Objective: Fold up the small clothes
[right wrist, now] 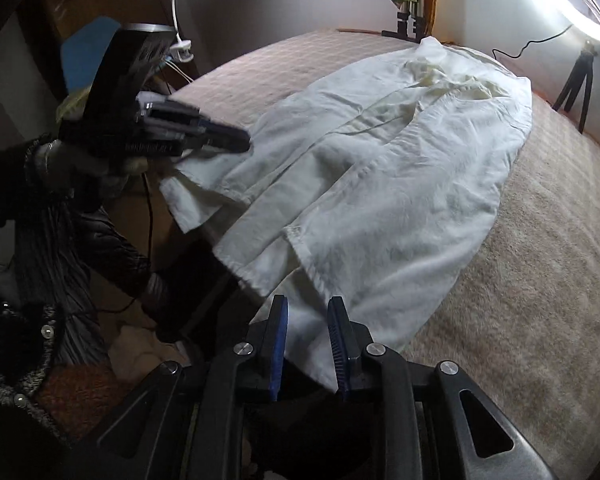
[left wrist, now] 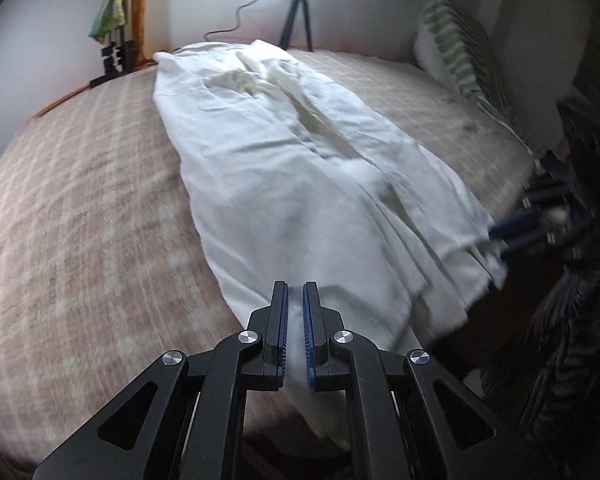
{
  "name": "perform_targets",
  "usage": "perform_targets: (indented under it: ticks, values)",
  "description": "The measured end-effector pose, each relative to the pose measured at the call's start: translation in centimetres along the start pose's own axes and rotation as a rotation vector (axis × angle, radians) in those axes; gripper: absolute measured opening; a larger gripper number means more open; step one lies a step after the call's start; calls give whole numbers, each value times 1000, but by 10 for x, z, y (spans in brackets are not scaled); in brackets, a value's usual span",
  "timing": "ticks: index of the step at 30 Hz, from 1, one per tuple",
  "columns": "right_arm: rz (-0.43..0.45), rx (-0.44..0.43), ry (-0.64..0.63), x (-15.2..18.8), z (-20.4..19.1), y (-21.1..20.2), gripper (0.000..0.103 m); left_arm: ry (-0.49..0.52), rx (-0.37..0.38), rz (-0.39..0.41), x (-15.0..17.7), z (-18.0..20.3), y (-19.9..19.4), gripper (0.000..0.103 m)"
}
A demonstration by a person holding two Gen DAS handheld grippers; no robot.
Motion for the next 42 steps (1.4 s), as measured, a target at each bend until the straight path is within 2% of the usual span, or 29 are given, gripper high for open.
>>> perform_targets:
  ticks: [1, 2, 3, 4, 6, 7, 9, 11, 13, 14, 17, 19, 23, 25, 27, 30, 32, 36, 42]
  values:
    - [30, -3, 40, -3, 8, -7, 28, -9, 13, -4, 5, 3, -5, 6]
    - [58, 8, 89, -4, 19, -12, 38, -23, 19, -2, 4, 1, -10, 7]
    - [74, 19, 139, -5, 29, -14, 43, -54, 30, 5, 7, -1, -15, 15]
    - [78, 27, 190, -5, 41, -14, 44, -86, 40, 12, 5, -2, -18, 22]
    - [72, 31, 286, 0, 62, -11, 44, -159, 62, 43, 2, -8, -24, 53]
    - [68, 16, 325, 2, 69, -9, 44, -182, 44, 50, 1, -11, -25, 59]
    - [63, -43, 388, 6, 75, -4, 44, -231, 20, 51, 3, -21, -26, 62]
    - [58, -123, 423, 8, 73, 1, 44, -288, 61, 31, 7, -24, -21, 62]
    - [50, -189, 442, 10, 69, 7, 44, -363, 135, 7, 13, -24, -14, 62]
    - [56, -208, 446, 9, 68, 9, 44, -372, 139, 28, 14, -25, -16, 62]
    - [70, -285, 485, 10, 65, 9, 44, -404, 208, 19, 13, -16, -14, 59]
    - [82, -353, 529, 10, 64, 10, 44, -420, 257, 2, 14, -9, -10, 47]
    - [94, -427, 562, 13, 57, 14, 42, -417, 281, -17, 16, -1, -6, 27]
    - [90, -451, 565, 11, 53, 15, 38, -459, 304, -20, 16, -4, -5, 18]
    - [82, -429, 557, 10, 52, 16, 24, -498, 331, -15, 16, -7, -7, 10]
    - [97, -418, 557, 6, 49, 13, 13, -493, 340, 1, 11, -6, -13, 7]
    - [149, -443, 587, 1, 51, 2, 10, -496, 350, 18, 7, -4, -17, 6]
    - [285, -501, 658, -12, 67, -25, 8, -537, 399, 53, -7, -3, -25, 5]
    - [381, -469, 669, -36, 81, -45, 7, -516, 409, 130, -48, -7, -39, 5]
Point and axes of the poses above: each gripper's, at about its wrist camera, not at the fingertips, and y roughly the way its jaws point, z to its right, x to its underside, the point moved 10 cm from there along y, roughly the way its jaws point, and after that the axes turned 3 degrees about x, right-handed, at the moved point
